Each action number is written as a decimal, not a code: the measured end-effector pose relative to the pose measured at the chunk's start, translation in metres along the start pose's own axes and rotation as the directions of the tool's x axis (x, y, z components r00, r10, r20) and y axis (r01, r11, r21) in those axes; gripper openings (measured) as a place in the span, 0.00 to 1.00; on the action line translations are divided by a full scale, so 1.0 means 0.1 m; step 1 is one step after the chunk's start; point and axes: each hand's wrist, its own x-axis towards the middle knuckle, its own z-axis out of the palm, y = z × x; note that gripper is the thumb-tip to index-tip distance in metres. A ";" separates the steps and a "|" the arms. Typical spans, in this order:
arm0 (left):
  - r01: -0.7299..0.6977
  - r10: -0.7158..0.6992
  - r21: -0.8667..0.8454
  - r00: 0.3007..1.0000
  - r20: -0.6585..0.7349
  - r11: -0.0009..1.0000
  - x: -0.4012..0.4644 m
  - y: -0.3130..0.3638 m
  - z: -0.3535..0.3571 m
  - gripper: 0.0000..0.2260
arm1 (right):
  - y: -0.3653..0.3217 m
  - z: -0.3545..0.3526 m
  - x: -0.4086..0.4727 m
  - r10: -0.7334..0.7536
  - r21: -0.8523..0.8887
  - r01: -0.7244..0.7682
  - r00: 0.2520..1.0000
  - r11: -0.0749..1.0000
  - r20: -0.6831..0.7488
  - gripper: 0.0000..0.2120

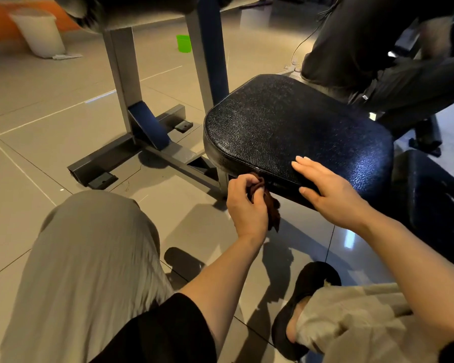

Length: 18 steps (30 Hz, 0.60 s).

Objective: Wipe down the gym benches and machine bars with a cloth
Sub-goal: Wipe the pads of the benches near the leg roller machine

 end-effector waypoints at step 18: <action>0.160 -0.145 0.045 0.959 -0.244 0.986 0.13 0.09 -0.13 0.06 | 0.01 -0.02 0.01 -0.006 -0.023 0.007 0.999 1.000 0.031 0.28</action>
